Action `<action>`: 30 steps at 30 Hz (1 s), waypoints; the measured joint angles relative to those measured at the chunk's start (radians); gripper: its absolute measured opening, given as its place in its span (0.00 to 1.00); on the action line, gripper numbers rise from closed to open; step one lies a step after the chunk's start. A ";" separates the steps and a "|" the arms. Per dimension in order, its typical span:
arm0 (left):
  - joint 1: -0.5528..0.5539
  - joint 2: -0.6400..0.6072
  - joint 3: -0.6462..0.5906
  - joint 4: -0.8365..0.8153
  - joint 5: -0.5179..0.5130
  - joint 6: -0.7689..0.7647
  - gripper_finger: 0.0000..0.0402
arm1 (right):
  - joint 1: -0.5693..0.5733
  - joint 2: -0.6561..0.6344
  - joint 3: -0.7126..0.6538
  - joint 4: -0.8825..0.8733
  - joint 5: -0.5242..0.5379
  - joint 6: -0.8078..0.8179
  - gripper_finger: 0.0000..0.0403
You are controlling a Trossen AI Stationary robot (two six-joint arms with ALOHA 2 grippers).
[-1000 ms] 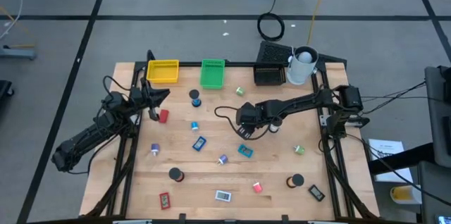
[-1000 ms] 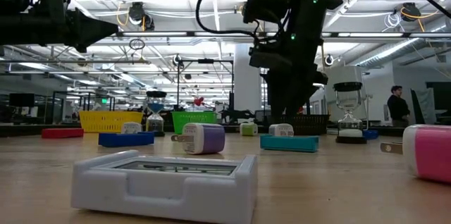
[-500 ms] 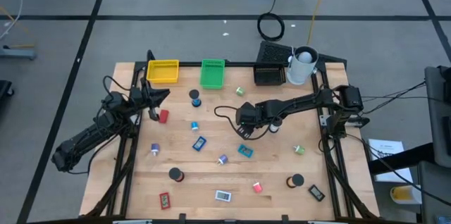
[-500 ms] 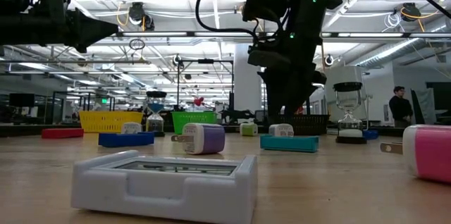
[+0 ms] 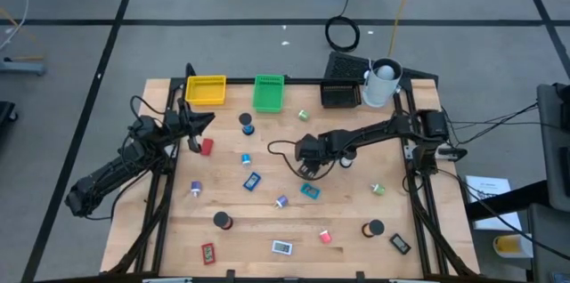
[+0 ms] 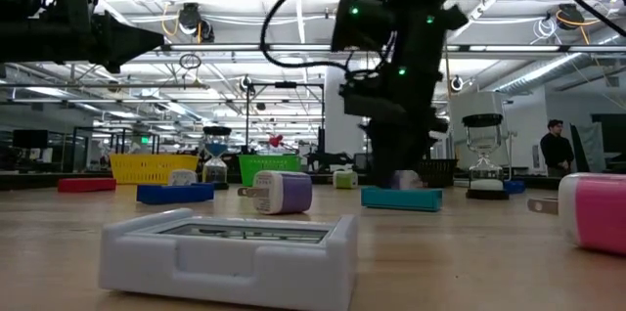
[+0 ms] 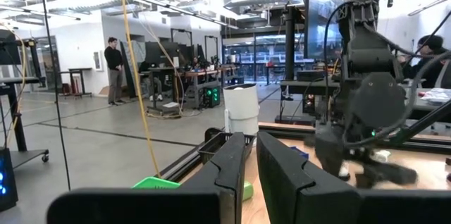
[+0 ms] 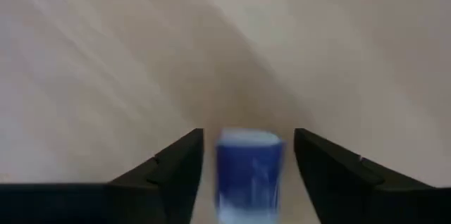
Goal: Pick & Place Office items
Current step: Put the right blue charger adapter into the black bin
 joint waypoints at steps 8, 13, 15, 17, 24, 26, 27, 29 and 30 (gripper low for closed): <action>0.000 0.000 0.000 0.000 0.000 0.000 0.12 | -0.010 0.001 0.001 0.008 -0.021 -0.091 0.22; 0.000 0.000 0.000 0.001 0.000 0.000 0.12 | -0.027 -0.035 0.002 -0.011 -0.023 -0.229 0.17; 0.000 0.000 0.000 0.000 0.000 0.000 0.12 | -0.036 -0.062 0.002 -0.028 -0.025 -0.263 0.19; 0.000 0.000 0.000 0.001 0.001 0.000 0.12 | -0.044 -0.100 0.002 -0.066 -0.028 -0.281 0.23; 0.000 0.000 0.000 0.000 0.002 0.000 0.12 | -0.028 -0.172 0.003 -0.188 -0.097 -0.282 0.45; 0.000 0.000 0.000 0.000 0.005 0.000 0.12 | -0.015 -0.168 0.003 -0.215 -0.100 -0.283 0.51; 0.000 0.000 0.000 0.000 0.005 0.000 0.12 | -0.011 -0.160 0.003 -0.216 -0.100 -0.287 0.54; 0.000 0.000 0.000 0.001 0.005 0.000 0.12 | -0.006 -0.135 0.003 -0.211 -0.100 -0.286 0.59; 0.000 0.000 0.000 0.001 0.005 0.000 0.12 | -0.002 -0.125 0.003 -0.219 -0.100 -0.282 0.61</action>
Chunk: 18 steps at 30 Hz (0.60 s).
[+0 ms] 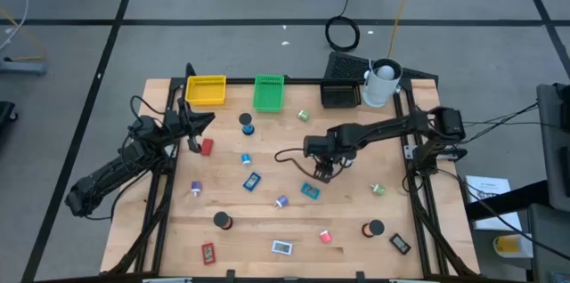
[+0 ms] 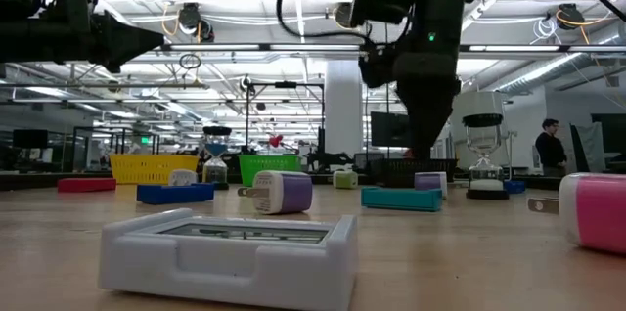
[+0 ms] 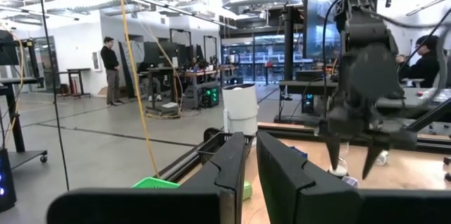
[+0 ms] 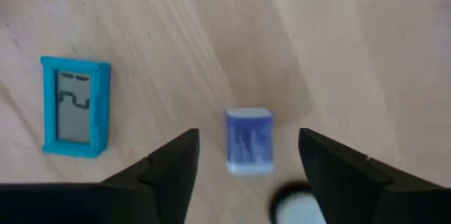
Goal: Pick & Place Office items
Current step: Put the right blue charger adapter into the black bin
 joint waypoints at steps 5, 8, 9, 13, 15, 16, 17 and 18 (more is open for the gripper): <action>0.000 0.000 0.000 0.000 0.000 0.000 0.12 | 0.016 0.047 0.000 0.011 0.003 0.000 0.66; 0.000 0.000 0.000 -0.001 0.000 0.000 0.12 | 0.019 0.079 0.000 0.036 0.005 -0.001 0.66; 0.000 0.000 0.000 0.000 0.000 0.000 0.12 | 0.020 0.084 0.000 0.036 0.007 -0.002 0.65; 0.000 0.000 0.000 0.000 -0.001 0.000 0.12 | 0.015 0.098 0.000 0.035 0.009 -0.003 0.60; 0.000 0.000 0.000 -0.001 0.000 0.000 0.12 | 0.011 0.097 0.000 0.035 0.010 -0.004 0.56; 0.000 0.000 0.000 -0.001 0.000 0.000 0.12 | 0.009 0.097 0.000 0.037 0.012 -0.004 0.53; 0.000 0.000 0.000 0.000 -0.001 0.000 0.12 | 0.007 0.097 0.000 0.036 0.012 -0.004 0.51; 0.000 0.000 0.000 0.000 -0.001 0.000 0.12 | 0.005 0.097 0.000 0.033 0.012 -0.004 0.48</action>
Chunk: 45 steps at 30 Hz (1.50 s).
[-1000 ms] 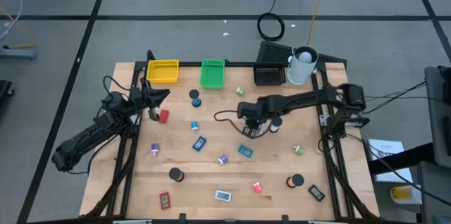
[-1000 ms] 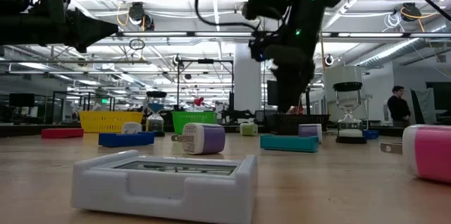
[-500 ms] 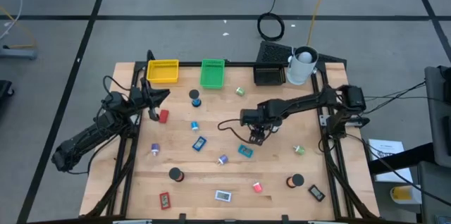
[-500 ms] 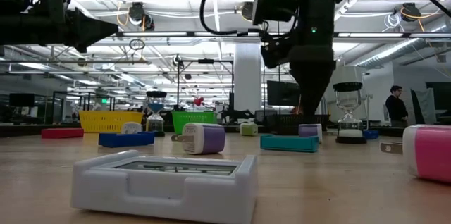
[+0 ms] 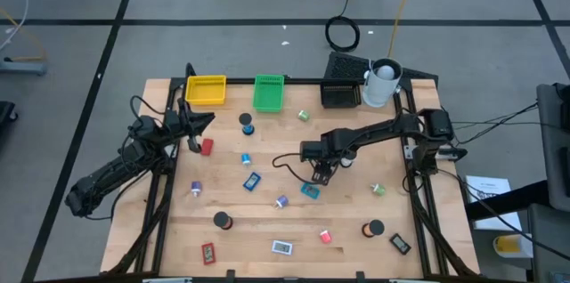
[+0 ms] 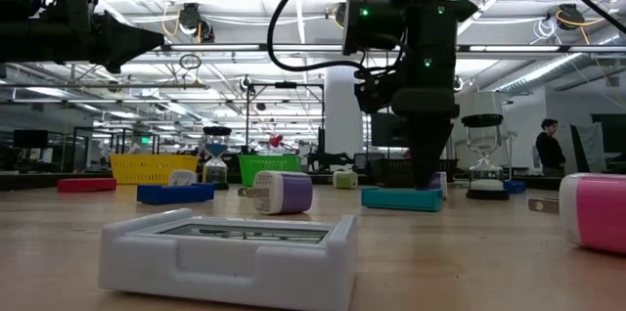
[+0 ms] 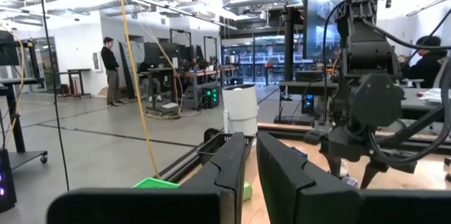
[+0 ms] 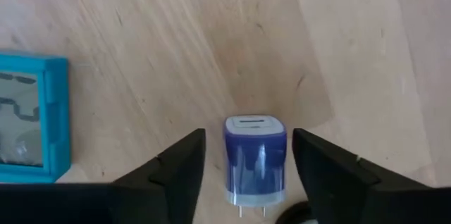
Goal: Pick & Place Office items
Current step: Put the right blue charger adapter into the black bin
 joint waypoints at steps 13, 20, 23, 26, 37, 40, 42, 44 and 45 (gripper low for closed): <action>0.000 0.000 0.000 0.000 0.000 0.000 0.12 | -0.006 0.000 0.000 -0.025 -0.012 -0.027 0.41; 0.000 0.000 0.000 0.000 0.000 0.000 0.12 | -0.031 -0.003 -0.036 0.033 -0.034 -0.028 0.34; 0.000 0.000 0.000 0.000 0.000 0.000 0.12 | -0.035 -0.007 -0.060 0.041 -0.040 -0.027 0.31; 0.000 0.000 0.000 0.000 0.000 0.000 0.12 | -0.034 -0.010 -0.060 0.042 -0.034 -0.027 0.33; 0.000 0.000 0.000 0.000 0.000 0.000 0.12 | -0.089 -0.118 -0.016 0.038 -0.017 -0.019 0.31; 0.000 0.000 0.000 0.000 0.000 0.000 0.12 | -0.147 -0.150 0.018 0.031 0.006 -0.042 0.32; 0.000 0.000 0.000 0.000 -0.001 0.000 0.12 | -0.203 -0.166 0.048 0.022 0.077 -0.062 0.32; 0.000 0.000 0.000 0.000 -0.001 0.000 0.12 | -0.277 -0.165 0.080 0.009 0.151 -0.066 0.32; 0.000 0.000 0.000 0.000 -0.001 0.000 0.12 | -0.318 -0.163 0.092 0.006 0.167 -0.070 0.32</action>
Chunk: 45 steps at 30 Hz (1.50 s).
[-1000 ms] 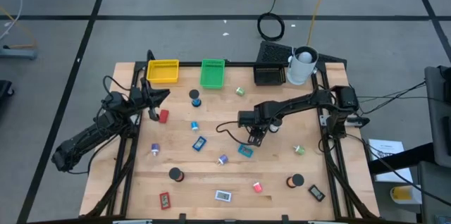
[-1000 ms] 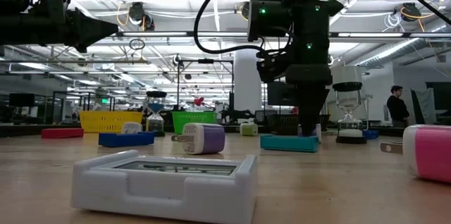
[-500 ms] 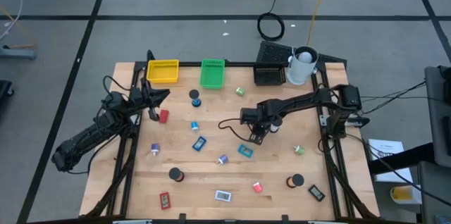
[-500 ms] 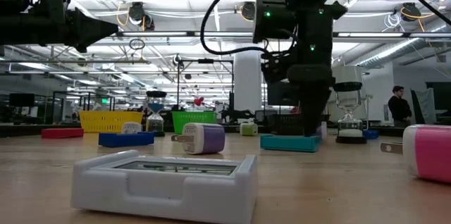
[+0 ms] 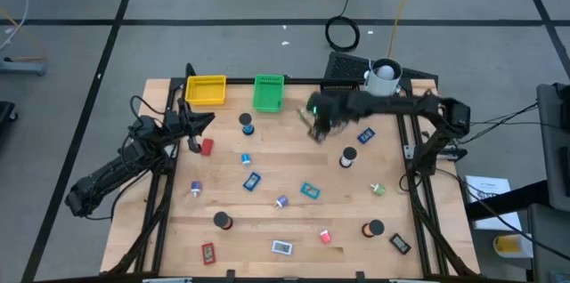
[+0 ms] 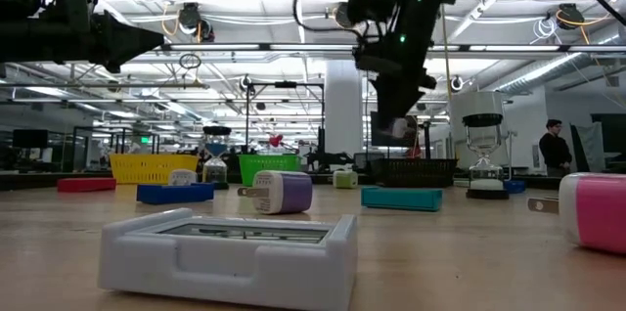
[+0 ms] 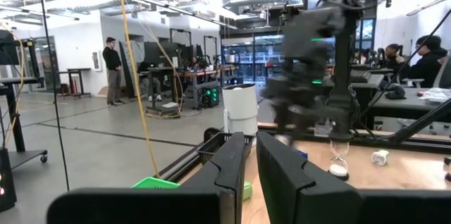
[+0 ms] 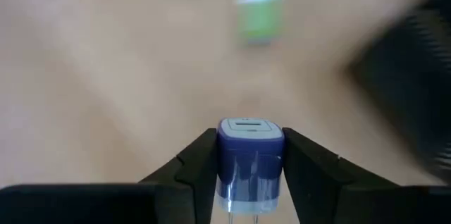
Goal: Pick & Place Office items
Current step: Put the right blue charger adapter into the black bin
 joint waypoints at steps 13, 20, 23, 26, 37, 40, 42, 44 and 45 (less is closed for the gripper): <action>0.000 0.000 0.000 0.000 0.000 0.000 0.12 | -0.384 0.125 0.023 0.258 -0.097 0.024 0.33; 0.000 0.000 0.000 0.000 0.000 0.000 0.12 | -0.403 0.191 0.023 0.252 -0.126 0.051 0.33; 0.000 0.000 0.000 0.000 0.000 0.000 0.12 | -0.403 0.209 0.023 0.271 -0.126 0.055 0.33; 0.000 0.000 0.000 0.000 0.000 0.000 0.12 | -0.408 0.224 0.023 0.285 -0.125 0.055 0.33; 0.000 0.000 0.000 0.000 0.000 0.000 0.12 | -0.409 0.231 0.023 0.307 -0.093 0.069 0.46; 0.000 0.000 0.000 0.000 0.000 0.000 0.12 | -0.409 0.228 0.023 0.306 -0.092 0.067 0.47; 0.000 0.000 0.000 0.000 0.000 0.000 0.12 | -0.409 0.206 0.022 0.295 -0.092 0.056 0.47; 0.000 0.000 0.000 0.000 0.000 0.000 0.12 | -0.408 0.166 0.022 0.291 -0.093 0.043 0.43; 0.000 0.000 0.000 0.000 0.000 0.000 0.12 | -0.406 0.141 0.022 0.286 -0.094 0.033 0.41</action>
